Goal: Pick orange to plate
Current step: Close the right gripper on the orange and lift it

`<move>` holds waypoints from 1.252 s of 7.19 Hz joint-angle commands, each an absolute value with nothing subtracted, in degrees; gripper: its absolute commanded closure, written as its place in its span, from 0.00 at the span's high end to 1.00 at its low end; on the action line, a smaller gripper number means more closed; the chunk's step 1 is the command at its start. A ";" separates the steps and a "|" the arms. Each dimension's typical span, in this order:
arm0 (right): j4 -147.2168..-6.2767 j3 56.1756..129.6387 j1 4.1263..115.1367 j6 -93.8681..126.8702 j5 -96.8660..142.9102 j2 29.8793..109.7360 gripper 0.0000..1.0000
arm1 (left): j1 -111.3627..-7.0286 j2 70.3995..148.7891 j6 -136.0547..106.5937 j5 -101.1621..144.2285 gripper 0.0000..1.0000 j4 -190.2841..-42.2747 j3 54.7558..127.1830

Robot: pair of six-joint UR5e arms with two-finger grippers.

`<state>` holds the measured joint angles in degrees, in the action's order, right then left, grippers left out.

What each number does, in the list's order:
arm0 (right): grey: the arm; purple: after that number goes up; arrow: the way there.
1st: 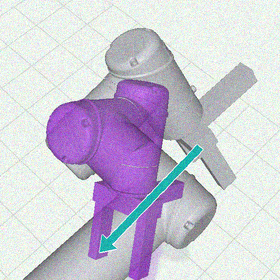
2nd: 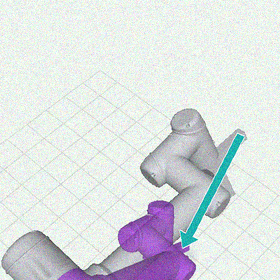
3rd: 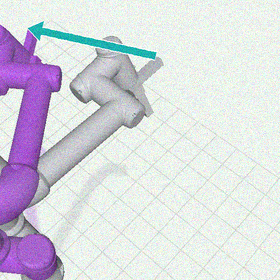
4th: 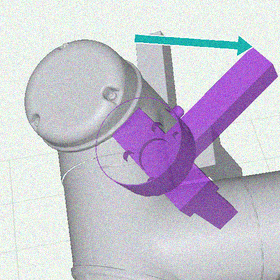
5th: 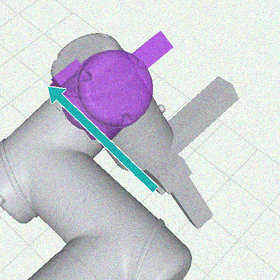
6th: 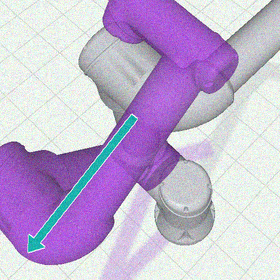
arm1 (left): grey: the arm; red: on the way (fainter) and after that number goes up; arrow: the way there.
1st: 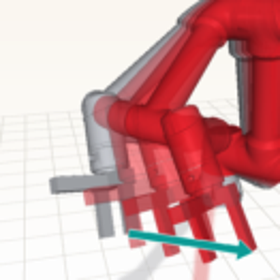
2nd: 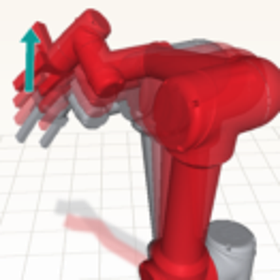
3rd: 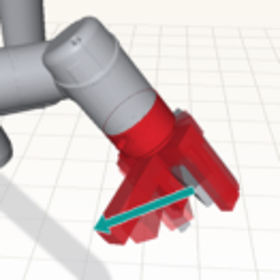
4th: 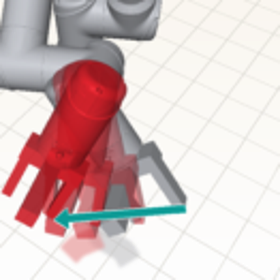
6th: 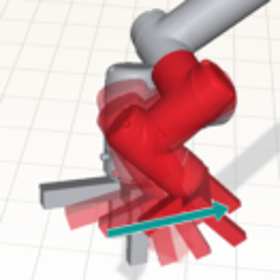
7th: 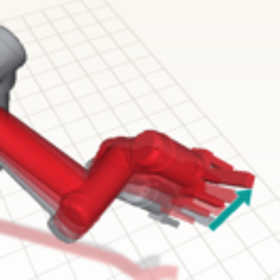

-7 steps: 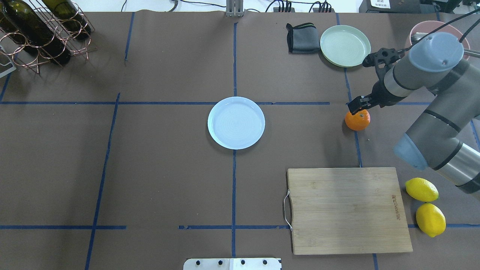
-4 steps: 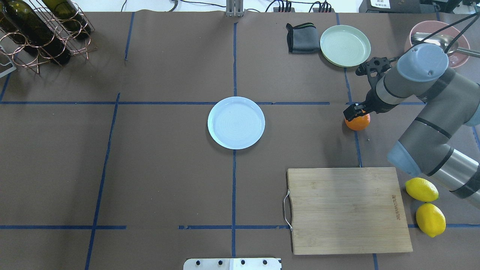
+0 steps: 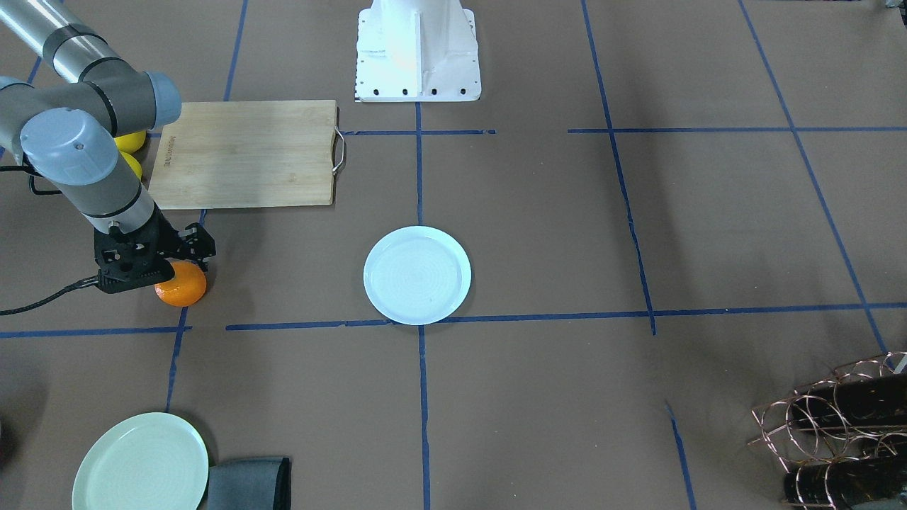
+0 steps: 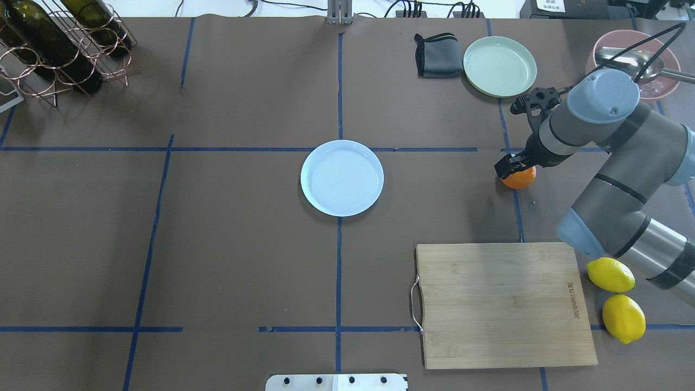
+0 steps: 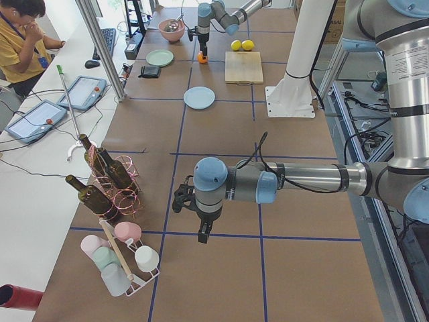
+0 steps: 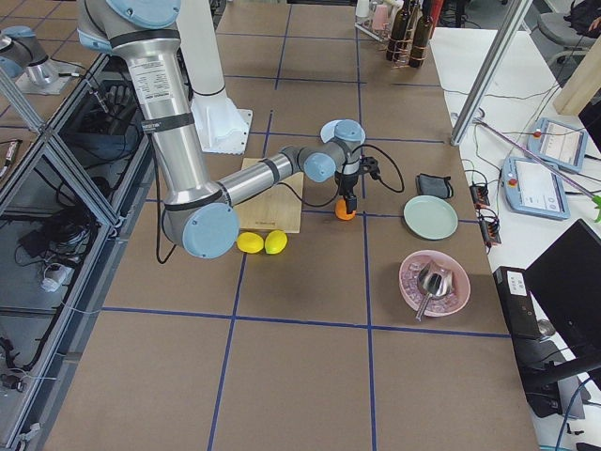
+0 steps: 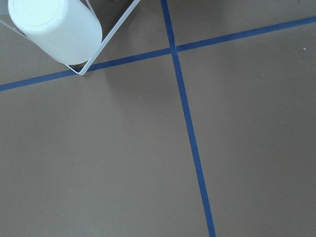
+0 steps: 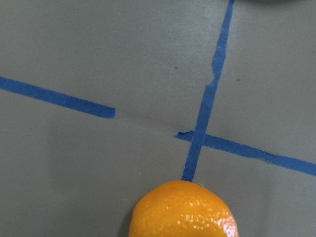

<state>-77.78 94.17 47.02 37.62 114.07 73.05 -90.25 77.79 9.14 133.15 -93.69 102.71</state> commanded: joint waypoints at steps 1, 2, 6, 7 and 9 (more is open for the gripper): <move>-77.78 92.73 46.32 37.62 112.95 72.33 1.00 | -90.26 77.78 9.14 133.15 1.00 -93.69 102.74; -77.78 91.68 45.62 37.62 112.16 72.25 1.00 | -90.26 77.78 9.14 133.15 1.00 -93.78 102.83; -77.87 91.32 45.26 37.62 112.15 72.16 0.46 | -90.26 77.70 9.14 133.15 1.00 -93.69 102.83; -77.87 91.41 45.18 37.88 112.06 71.98 0.00 | -90.26 77.70 9.14 133.15 1.00 -93.78 102.83; -77.87 91.32 42.91 50.12 112.06 66.31 0.00 | -90.18 77.70 9.14 133.15 1.00 -93.78 102.92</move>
<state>-77.87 91.48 44.60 43.25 112.11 69.83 -90.24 77.70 9.14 133.16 -93.77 102.89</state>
